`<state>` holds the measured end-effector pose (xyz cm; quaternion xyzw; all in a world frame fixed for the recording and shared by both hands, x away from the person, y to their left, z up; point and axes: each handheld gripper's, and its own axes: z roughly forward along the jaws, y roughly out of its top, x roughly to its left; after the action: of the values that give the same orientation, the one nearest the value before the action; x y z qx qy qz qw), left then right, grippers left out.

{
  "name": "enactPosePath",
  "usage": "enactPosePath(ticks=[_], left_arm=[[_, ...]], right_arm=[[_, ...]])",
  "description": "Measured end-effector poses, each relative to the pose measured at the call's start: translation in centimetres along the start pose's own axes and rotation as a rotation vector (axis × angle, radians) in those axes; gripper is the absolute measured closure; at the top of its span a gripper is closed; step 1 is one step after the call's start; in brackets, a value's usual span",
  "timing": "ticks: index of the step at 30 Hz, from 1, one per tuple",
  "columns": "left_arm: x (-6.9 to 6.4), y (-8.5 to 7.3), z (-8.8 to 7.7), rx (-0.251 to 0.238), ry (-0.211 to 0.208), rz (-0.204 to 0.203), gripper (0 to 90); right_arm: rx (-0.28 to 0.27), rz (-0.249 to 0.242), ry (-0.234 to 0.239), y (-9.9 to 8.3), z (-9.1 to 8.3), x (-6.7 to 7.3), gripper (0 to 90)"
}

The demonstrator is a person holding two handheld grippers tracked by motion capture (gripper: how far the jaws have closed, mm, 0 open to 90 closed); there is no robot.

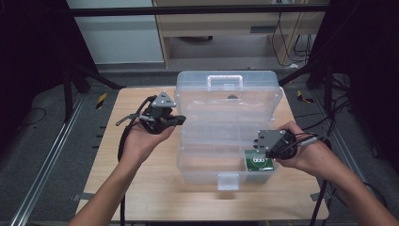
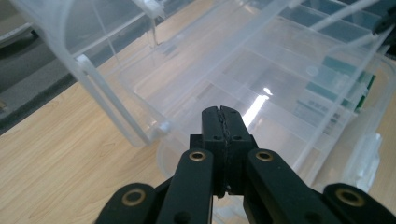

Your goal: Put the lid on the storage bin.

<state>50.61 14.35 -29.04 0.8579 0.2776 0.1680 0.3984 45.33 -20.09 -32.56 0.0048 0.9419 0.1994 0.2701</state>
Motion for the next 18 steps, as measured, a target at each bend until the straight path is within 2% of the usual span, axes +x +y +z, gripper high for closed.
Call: enactPosePath(ticks=[7,18], left_arm=[[1.2,0.0,0.0,-0.025,-0.004,-0.058,89.9],[1.6,0.0,0.2,-0.024,-0.012,-0.076,89.9]], right_arm=[[0.006,-0.007,0.003,0.0,0.0,0.4,81.0],[0.008,-0.004,0.007,-0.2,0.1,0.9,80.1]])
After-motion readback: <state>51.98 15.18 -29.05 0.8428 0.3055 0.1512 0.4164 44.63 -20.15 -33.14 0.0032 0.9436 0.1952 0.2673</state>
